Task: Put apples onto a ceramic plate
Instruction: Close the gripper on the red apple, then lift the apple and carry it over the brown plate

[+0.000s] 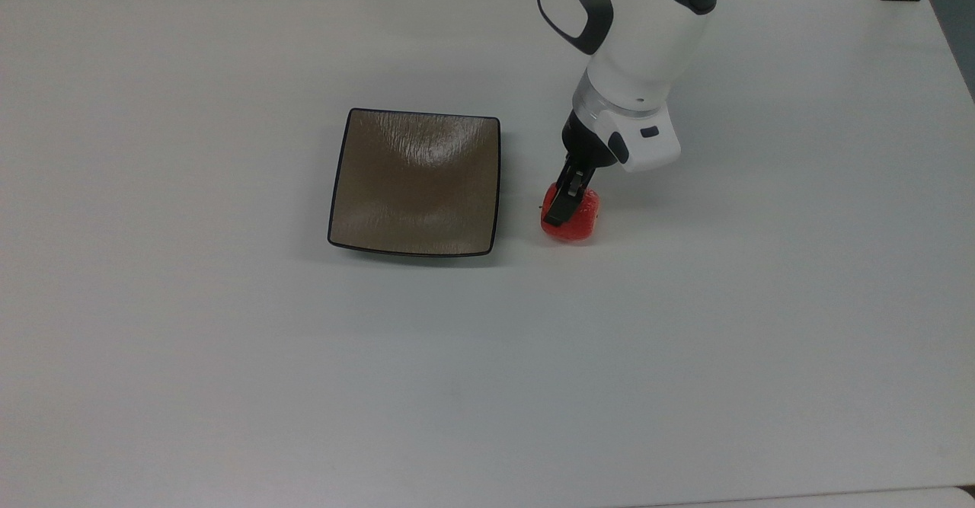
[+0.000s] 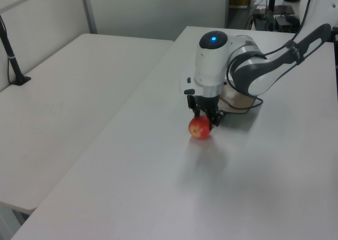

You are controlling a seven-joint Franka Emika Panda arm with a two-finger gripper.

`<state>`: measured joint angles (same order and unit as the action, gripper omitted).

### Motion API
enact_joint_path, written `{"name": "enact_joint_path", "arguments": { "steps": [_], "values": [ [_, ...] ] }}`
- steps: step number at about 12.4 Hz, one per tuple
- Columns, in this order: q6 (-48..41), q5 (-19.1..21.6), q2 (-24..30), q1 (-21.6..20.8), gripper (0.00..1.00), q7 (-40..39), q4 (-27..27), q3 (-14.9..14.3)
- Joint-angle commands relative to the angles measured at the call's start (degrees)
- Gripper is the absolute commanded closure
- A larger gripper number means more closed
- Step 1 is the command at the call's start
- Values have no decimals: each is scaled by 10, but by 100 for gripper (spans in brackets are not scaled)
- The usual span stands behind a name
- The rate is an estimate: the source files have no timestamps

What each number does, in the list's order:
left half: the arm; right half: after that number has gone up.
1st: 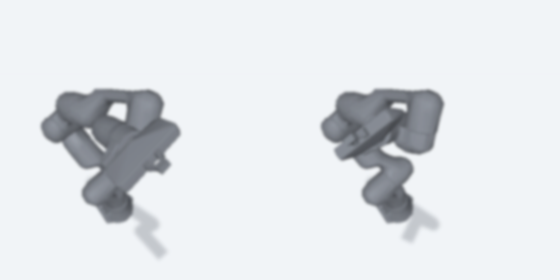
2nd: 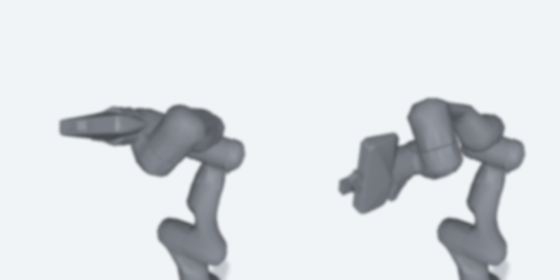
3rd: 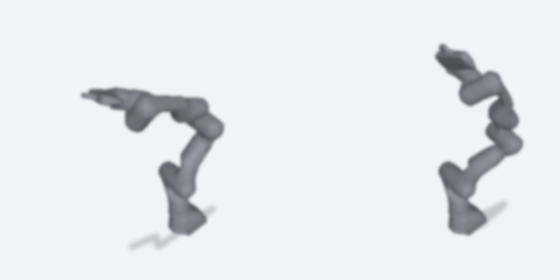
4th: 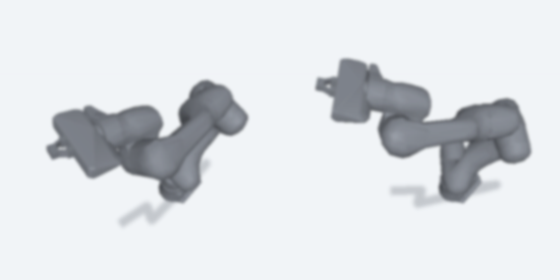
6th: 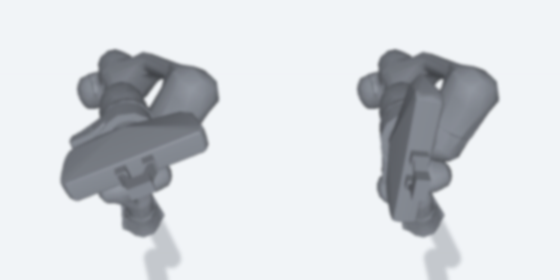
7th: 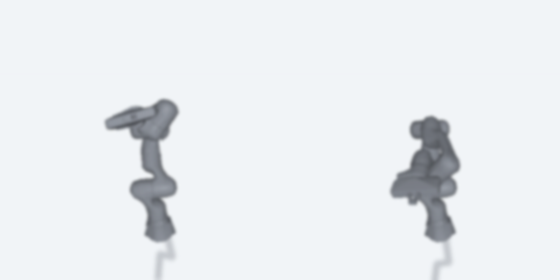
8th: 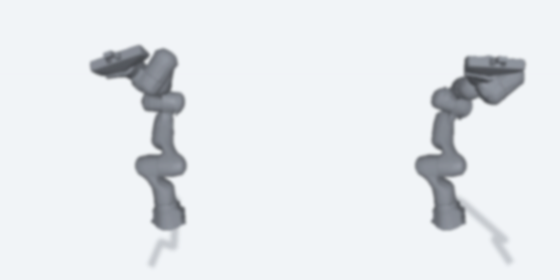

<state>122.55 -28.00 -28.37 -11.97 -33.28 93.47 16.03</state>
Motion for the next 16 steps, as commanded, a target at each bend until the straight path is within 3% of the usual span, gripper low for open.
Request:
{"name": "enact_joint_path", "arguments": {
  "steps": [1, 8, 16],
  "values": [
    [1, -5, 34, 18, 76, 0, -4, -1],
    [-41, 6, 110, 69, 73, 0, 25, -7],
    [-112, 6, 113, 98, 68, -11, 72, -43]
  ]
}}
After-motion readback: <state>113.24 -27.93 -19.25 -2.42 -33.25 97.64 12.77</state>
